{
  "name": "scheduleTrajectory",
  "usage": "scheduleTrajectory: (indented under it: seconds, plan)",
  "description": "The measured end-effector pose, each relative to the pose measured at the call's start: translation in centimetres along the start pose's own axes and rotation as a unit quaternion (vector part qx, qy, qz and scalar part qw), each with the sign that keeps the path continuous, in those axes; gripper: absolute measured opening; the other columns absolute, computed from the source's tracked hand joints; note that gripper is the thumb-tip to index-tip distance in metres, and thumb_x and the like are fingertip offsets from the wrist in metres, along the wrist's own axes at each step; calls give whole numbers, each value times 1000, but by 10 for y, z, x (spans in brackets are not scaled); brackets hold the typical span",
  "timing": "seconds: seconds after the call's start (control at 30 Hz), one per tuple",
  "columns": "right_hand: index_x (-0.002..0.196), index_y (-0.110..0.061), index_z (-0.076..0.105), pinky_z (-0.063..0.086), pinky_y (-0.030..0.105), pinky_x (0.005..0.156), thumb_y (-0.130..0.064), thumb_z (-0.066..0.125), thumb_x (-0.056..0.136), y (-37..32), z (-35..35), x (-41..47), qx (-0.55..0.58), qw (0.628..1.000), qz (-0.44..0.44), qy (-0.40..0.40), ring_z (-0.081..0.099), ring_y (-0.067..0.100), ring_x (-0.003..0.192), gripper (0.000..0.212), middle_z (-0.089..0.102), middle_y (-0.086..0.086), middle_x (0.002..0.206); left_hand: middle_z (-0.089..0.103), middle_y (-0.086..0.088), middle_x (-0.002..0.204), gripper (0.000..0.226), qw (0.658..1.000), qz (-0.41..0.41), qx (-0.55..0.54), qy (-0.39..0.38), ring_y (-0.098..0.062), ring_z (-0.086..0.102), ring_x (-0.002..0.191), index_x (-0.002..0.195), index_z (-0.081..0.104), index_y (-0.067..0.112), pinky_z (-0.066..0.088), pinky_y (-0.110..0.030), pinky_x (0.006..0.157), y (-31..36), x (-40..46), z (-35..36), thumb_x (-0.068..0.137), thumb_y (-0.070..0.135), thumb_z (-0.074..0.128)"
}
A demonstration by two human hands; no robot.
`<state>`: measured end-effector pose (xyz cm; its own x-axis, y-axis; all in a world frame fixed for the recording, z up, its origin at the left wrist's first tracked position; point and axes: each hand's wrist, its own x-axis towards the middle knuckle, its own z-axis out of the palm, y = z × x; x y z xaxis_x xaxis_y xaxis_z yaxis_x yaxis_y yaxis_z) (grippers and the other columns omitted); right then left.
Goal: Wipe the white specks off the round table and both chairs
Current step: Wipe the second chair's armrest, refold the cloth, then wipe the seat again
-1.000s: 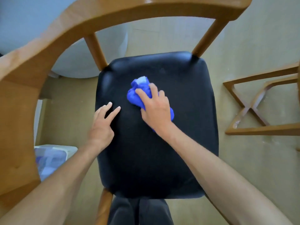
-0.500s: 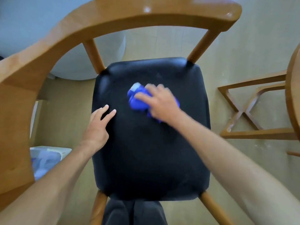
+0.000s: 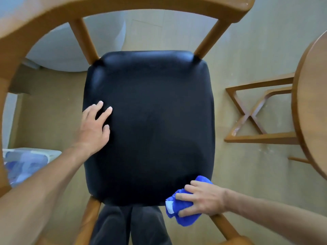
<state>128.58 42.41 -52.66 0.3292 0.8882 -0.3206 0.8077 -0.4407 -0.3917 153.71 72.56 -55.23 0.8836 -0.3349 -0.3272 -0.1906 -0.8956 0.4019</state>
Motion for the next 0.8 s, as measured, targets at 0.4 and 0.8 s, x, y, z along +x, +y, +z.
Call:
scheduleTrajectory:
  seconds: [0.4, 0.8]
  plan:
    - [121, -28, 54, 50, 42, 71, -10, 54, 70, 118, -51, 54, 81, 790, 493, 355, 53, 39, 86, 54, 52, 16, 123, 23, -5, 156, 67, 1000, -13, 8, -12, -25, 15, 143, 143, 43, 20, 21, -35, 113, 6, -2, 0, 83, 27, 71]
    - [128, -40, 49, 43, 36, 78, -12, 59, 83, 54, -12, -4, -51, 995, -75, 28, 47, 26, 90, 54, 42, 4, 135, 32, -10, 151, 67, 1000, -3, 0, 9, -30, 22, 138, 138, 50, 16, 20, -39, 114, 8, 0, -3, 77, 20, 78]
